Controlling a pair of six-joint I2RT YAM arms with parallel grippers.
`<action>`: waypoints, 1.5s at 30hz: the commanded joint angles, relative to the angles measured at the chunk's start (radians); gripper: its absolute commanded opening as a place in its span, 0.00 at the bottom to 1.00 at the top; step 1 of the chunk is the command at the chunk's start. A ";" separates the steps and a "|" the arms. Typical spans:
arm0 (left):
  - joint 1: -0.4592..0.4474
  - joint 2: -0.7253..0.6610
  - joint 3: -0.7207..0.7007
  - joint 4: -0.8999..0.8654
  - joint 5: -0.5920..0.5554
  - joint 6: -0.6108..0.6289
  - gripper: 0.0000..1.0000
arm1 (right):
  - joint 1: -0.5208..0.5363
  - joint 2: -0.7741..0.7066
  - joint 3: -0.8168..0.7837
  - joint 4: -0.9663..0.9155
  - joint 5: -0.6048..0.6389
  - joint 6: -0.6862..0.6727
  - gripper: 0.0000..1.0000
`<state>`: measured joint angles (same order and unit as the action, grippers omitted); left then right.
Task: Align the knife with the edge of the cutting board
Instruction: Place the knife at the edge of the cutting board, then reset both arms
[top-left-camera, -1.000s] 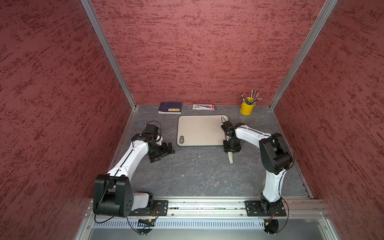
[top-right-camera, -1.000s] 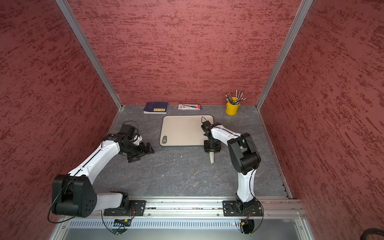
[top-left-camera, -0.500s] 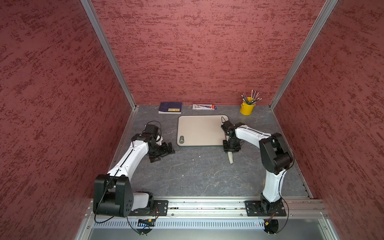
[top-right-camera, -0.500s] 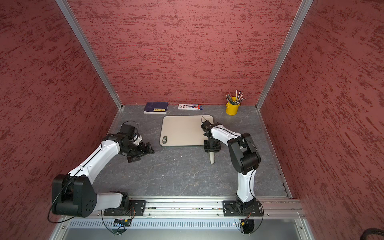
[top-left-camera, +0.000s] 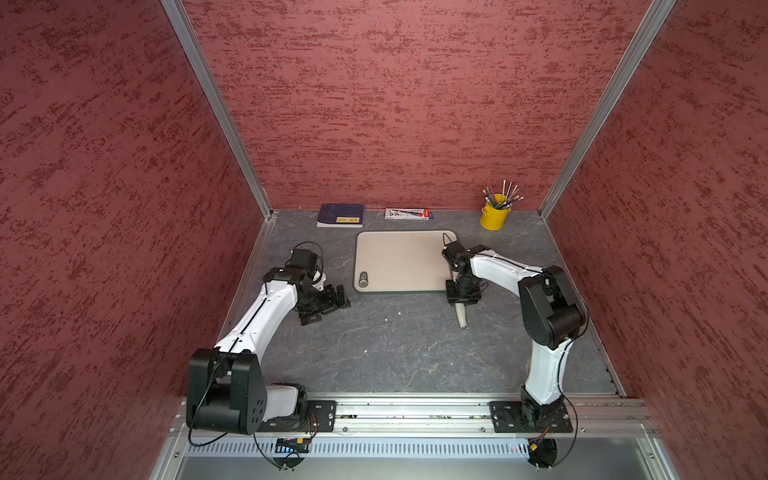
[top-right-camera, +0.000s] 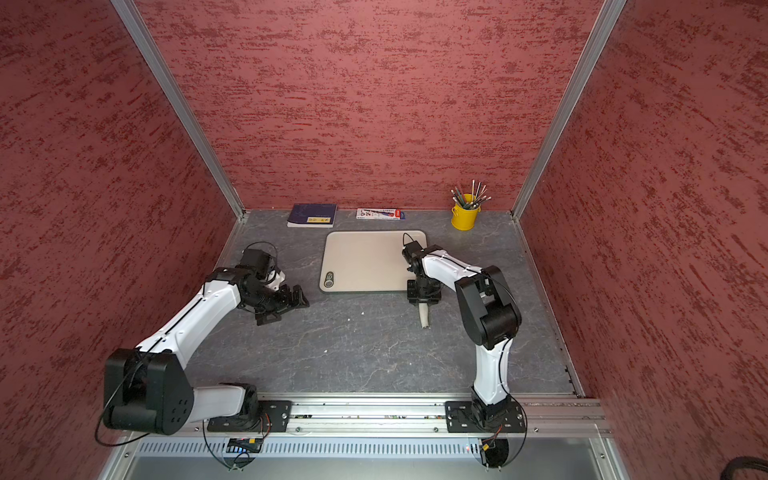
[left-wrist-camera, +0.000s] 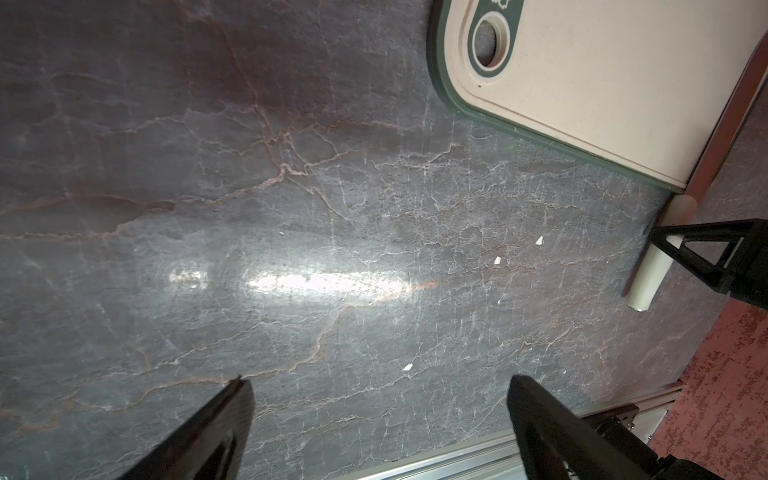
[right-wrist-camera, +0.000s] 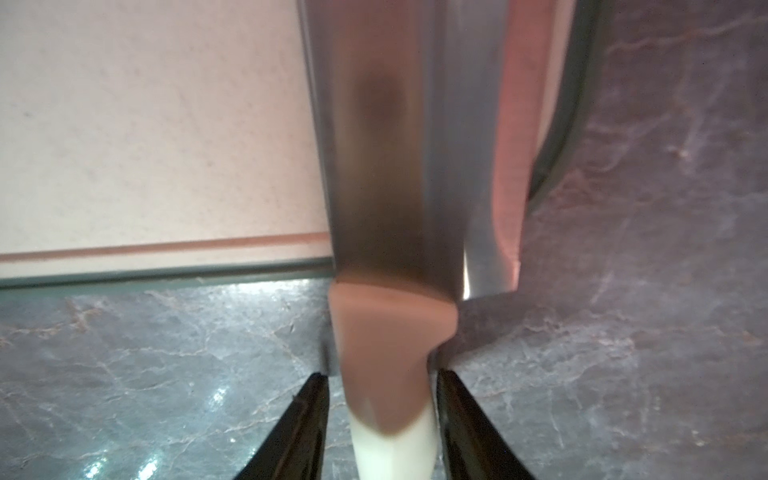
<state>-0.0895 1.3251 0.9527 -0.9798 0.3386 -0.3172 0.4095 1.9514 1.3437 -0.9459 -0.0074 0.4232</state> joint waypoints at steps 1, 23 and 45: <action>-0.006 0.016 0.008 -0.007 0.000 0.002 1.00 | -0.005 0.008 0.014 0.015 -0.016 0.015 0.47; -0.044 0.024 0.010 -0.016 -0.030 -0.008 1.00 | -0.005 0.016 0.025 0.007 -0.013 0.021 0.54; -0.099 -0.210 0.048 0.072 -0.336 -0.029 1.00 | -0.012 -0.633 -0.049 0.257 0.185 -0.014 0.98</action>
<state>-0.1619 1.2175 0.9607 -0.9749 0.1814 -0.3386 0.4068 1.4734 1.3411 -0.8661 0.0566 0.4225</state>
